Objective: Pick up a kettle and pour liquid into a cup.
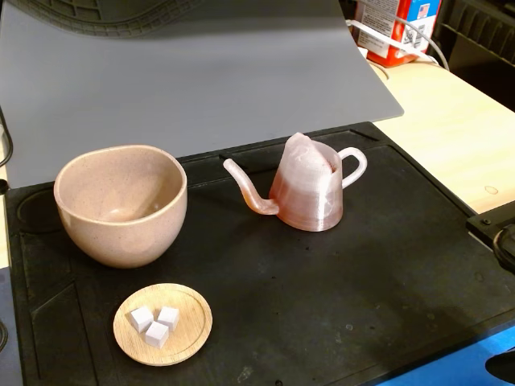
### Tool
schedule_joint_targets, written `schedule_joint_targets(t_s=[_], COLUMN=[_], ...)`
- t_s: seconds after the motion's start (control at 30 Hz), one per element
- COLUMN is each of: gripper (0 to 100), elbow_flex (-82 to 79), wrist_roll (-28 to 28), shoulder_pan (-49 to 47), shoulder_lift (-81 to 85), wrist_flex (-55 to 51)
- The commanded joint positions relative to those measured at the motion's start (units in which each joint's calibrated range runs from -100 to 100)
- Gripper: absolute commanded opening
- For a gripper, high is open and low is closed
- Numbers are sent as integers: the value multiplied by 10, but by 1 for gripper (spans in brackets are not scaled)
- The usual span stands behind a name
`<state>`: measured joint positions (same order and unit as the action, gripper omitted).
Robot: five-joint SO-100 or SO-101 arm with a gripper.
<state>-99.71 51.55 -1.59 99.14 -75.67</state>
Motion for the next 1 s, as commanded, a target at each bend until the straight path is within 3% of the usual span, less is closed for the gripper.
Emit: schedule_joint_targets(t_s=[0.0, 0.7, 0.97], gripper=[1, 1, 1], elbow_flex=[-1, 0, 3], wrist_roll=[1, 1, 1], shoulder_pan=[0, -4, -5], shoulder_lift=[2, 1, -200], wrist_flex=[-1, 15, 460])
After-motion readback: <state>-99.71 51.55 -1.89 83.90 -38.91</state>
